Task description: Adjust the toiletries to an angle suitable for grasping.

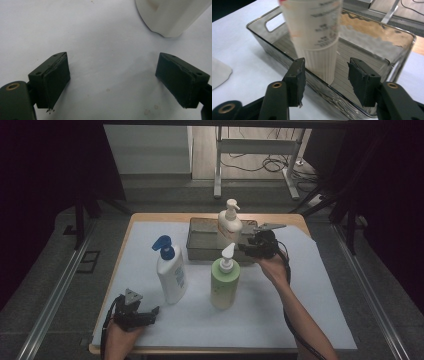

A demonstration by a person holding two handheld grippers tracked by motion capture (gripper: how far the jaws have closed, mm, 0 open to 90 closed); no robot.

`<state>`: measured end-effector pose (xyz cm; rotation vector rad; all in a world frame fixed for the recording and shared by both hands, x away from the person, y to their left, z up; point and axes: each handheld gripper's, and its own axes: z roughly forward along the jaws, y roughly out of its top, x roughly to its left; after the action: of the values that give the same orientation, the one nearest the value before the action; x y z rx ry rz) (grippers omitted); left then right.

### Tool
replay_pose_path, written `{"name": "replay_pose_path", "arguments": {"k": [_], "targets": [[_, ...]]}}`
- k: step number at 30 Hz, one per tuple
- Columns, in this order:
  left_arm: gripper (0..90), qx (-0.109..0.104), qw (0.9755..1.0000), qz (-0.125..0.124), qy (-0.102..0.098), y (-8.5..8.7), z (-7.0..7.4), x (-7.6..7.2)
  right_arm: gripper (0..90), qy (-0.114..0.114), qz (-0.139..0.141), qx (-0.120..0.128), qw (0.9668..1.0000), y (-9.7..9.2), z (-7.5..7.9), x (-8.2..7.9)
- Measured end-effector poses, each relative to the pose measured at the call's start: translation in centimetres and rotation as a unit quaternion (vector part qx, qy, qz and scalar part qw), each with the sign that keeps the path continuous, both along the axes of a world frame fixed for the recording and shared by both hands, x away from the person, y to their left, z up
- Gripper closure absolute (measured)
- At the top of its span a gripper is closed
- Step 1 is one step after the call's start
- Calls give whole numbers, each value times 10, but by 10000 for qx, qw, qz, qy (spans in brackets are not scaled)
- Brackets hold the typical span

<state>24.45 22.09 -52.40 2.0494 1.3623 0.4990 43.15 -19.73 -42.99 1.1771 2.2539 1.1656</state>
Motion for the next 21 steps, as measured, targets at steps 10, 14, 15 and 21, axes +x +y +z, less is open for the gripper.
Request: {"name": "replay_pose_path", "arguments": {"k": [10, 14, 15, 21], "targets": [[116, -1, 10000, 0, 3, 0, 0, 0, 646, 37, -403, -112, 9991, -4, -5, 13], [116, -2, 10000, -3, 4, 0, 0, 0, 721, -6, -491, -264, 9984, 1, -7, 17], [116, -2, 10000, -4, 4, 0, 0, 0, 740, -14, -493, -296, 9983, 3, -8, 19], [116, -4, 10000, -3, 4, 0, 0, 0, 817, 39, -548, -398, 9977, 10, -14, 27]]}}
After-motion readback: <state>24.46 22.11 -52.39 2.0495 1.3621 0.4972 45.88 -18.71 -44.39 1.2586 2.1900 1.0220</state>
